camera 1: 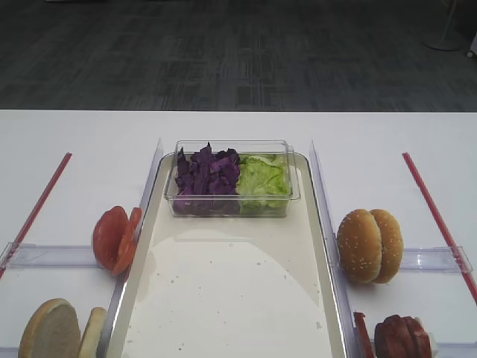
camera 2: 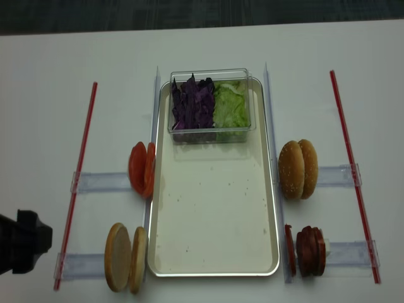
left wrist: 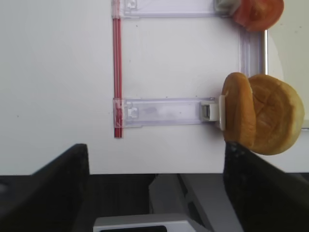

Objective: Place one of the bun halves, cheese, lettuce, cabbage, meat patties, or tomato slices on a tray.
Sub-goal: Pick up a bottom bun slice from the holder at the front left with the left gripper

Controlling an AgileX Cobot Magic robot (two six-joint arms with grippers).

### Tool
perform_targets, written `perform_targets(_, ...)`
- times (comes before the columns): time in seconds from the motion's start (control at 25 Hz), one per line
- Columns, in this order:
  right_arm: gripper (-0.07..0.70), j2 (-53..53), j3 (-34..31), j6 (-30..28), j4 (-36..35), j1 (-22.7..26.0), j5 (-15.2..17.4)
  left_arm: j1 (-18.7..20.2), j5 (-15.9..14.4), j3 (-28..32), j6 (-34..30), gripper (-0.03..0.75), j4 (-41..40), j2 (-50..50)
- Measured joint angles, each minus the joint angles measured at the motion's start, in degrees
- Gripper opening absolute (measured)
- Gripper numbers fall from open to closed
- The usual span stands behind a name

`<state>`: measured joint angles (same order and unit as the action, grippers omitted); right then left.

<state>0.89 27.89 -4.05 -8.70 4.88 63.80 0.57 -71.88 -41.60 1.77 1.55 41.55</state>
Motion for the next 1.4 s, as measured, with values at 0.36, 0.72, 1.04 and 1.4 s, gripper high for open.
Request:
perform_targets(0.36,0.536,0.0,0.0,0.0,0.0,0.0,0.0,0.0,0.5,-2.0,0.0,0.539,0.0,11.0)
perform_targets(0.72,0.536,0.0,0.0,0.1,0.0,0.0,0.0,0.0,0.9,-2.0,0.0,0.539,-0.1,14.8)
perform_targets(1.04,0.536,0.0,0.0,0.1,0.0,0.0,0.0,0.0,1.0,-2.0,-0.7,0.531,3.3,15.0)
perform_targets(1.4,0.536,0.0,0.0,0.1,0.0,0.0,0.0,11.9,1.2,-2.0,3.9,0.529,4.4,15.6)
